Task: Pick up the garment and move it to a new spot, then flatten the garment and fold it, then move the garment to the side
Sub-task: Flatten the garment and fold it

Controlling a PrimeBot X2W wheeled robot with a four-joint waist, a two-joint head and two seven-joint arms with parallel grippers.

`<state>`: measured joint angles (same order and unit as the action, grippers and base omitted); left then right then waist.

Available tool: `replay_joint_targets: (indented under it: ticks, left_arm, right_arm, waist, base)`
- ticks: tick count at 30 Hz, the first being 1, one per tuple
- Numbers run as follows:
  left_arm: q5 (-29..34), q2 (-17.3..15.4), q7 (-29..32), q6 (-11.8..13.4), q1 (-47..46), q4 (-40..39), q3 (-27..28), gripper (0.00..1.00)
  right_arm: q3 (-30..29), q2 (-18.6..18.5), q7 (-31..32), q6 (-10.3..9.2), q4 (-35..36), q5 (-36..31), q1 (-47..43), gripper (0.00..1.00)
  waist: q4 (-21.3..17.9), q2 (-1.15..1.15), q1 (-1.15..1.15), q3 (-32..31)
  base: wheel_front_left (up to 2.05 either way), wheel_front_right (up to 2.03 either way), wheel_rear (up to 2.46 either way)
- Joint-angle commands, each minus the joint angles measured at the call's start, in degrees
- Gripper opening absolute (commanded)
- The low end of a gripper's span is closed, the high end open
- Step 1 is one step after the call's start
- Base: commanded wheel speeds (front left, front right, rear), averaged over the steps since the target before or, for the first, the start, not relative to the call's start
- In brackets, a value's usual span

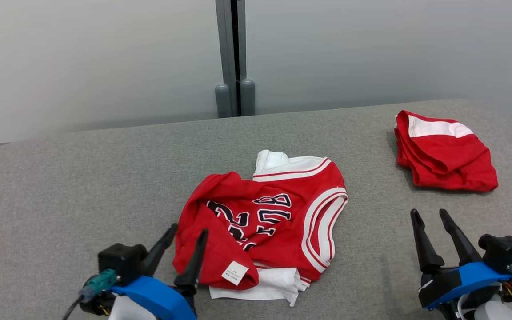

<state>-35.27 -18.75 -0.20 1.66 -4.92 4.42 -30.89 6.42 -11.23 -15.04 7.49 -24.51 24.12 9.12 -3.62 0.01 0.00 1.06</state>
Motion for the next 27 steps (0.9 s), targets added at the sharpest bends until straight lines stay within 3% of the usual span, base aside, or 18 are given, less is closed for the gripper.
replay_joint_targets:
  ticks: [1,6,11,20,22,23,24,26,27]
  left_arm:
    - [-0.9,-0.6,-0.4,0.0,0.1,-1.0,1.4,1.0]
    - [-2.1,-1.7,4.0,0.0,-0.8,-0.7,0.9,1.0]
    - [-2.0,-1.1,8.7,-1.6,-4.3,7.0,-1.8,1.0]
    - [-3.4,1.2,9.4,-4.6,-8.4,15.2,-3.1,1.0]
    - [-3.4,1.5,9.2,-4.7,-8.9,16.1,-3.3,0.88]
    - [-3.4,1.6,9.4,-4.6,-9.0,16.7,-3.4,0.77]
    - [-3.4,1.6,9.7,-4.5,-9.1,17.2,-3.5,0.53]
    - [-3.3,1.7,9.7,-4.6,-9.6,18.1,-3.6,0.44]
    - [-3.5,1.8,9.6,-4.7,-9.8,18.5,-3.6,0.34]
  right_arm:
    - [-0.3,-0.9,-0.2,0.0,0.1,0.4,-0.6,1.0]
    - [-0.1,-1.3,-0.2,0.0,0.0,0.7,-0.3,1.0]
    - [1.4,-1.1,-0.2,0.0,-0.5,0.9,1.3,1.0]
    - [1.7,-1.9,-0.2,0.0,-0.8,1.4,2.0,1.0]
    - [1.6,-1.8,-0.2,0.0,-0.9,1.4,1.9,1.0]
    - [1.5,-1.8,-0.2,0.0,-1.0,1.4,1.9,1.0]
    - [1.5,-1.7,-0.2,0.0,-1.1,1.5,1.9,1.0]
    - [1.5,-1.5,-0.2,0.0,-1.2,1.4,2.0,1.0]
    - [1.4,-1.5,-0.2,0.0,-1.2,1.4,2.1,1.0]
  waist:
    - [-0.2,-0.01,0.0,0.1]
    - [-0.9,-0.01,0.0,0.7]
    - [-2.0,-0.01,0.0,1.5]
    - [-3.8,-0.01,0.0,2.7]
    - [-3.9,-0.01,0.0,2.8]
    - [-3.8,-0.01,0.0,2.9]
    - [-3.8,-0.01,0.0,2.9]
    - [-3.6,-0.01,0.0,3.0]
    - [-3.4,-0.01,0.0,3.0]
  base:
    - [0.0,0.0,0.0]
    - [0.0,0.0,0.0]
    - [0.0,0.0,0.0]
    - [0.0,0.0,0.0]
    - [0.0,0.0,0.0]
    - [0.0,0.0,0.0]
    - [0.0,0.0,0.0]
    - [0.0,0.0,0.0]
    - [0.0,0.0,0.0]
